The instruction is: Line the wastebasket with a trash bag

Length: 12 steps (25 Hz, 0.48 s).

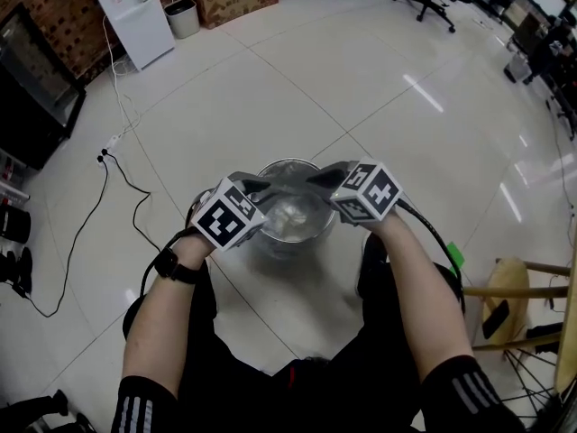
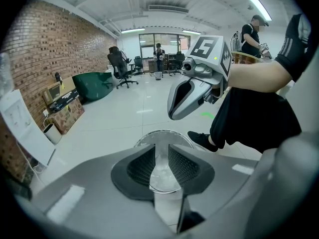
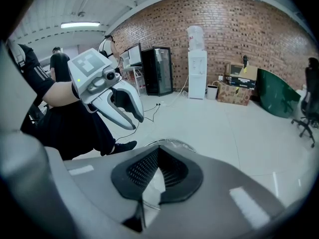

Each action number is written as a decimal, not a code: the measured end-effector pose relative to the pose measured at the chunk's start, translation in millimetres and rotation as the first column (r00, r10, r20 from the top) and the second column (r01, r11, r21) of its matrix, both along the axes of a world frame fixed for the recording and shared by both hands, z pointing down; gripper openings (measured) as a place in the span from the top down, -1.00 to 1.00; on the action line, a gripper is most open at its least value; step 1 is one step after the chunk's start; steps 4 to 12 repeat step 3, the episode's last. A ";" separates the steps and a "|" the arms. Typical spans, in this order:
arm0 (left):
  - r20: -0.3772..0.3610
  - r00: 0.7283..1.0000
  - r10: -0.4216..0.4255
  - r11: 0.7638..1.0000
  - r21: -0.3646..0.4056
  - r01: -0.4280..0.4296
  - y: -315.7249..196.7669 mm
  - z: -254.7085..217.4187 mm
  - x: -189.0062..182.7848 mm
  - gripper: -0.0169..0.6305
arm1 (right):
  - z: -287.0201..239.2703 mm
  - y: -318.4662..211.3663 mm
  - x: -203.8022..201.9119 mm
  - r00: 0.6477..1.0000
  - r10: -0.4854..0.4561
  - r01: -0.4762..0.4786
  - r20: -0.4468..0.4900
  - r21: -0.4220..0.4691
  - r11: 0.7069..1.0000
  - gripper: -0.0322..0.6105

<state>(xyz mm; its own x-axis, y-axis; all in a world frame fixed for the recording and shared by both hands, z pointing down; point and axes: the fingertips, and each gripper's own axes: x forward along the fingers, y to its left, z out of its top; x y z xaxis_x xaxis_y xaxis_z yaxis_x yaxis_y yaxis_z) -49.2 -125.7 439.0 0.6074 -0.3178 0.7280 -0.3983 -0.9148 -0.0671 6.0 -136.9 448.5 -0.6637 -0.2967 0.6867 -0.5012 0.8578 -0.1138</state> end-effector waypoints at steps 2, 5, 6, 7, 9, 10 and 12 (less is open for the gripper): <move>-0.003 1.000 -0.006 1.000 0.000 0.006 -0.5 -0.1 2.3 0.71 | -0.7 -1.0 2.8 1.000 -0.002 0.002 -0.003 0.003 1.000 0.88; -0.005 1.000 -0.009 1.000 0.000 0.009 -0.8 -0.3 3.5 0.71 | -1.1 -1.6 4.2 1.000 -0.002 0.002 -0.005 0.005 1.000 0.88; -0.005 1.000 -0.009 1.000 0.000 0.009 -0.8 -0.3 3.5 0.71 | -1.1 -1.6 4.2 1.000 -0.002 0.002 -0.005 0.005 1.000 0.88; -0.005 1.000 -0.009 1.000 0.000 0.009 -0.8 -0.3 3.5 0.71 | -1.1 -1.6 4.2 1.000 -0.002 0.002 -0.005 0.005 1.000 0.88; -0.005 1.000 -0.009 1.000 0.000 0.009 -0.8 -0.3 3.5 0.71 | -1.1 -1.6 4.2 1.000 -0.002 0.002 -0.005 0.005 1.000 0.88; -0.005 1.000 -0.009 1.000 0.000 0.009 -0.8 -0.3 3.5 0.71 | -1.1 -1.6 4.2 1.000 -0.002 0.002 -0.005 0.005 1.000 0.88; -0.005 1.000 -0.009 1.000 0.000 0.009 -0.8 -0.3 3.5 0.71 | -1.1 -1.6 4.2 1.000 -0.002 0.002 -0.005 0.005 1.000 0.88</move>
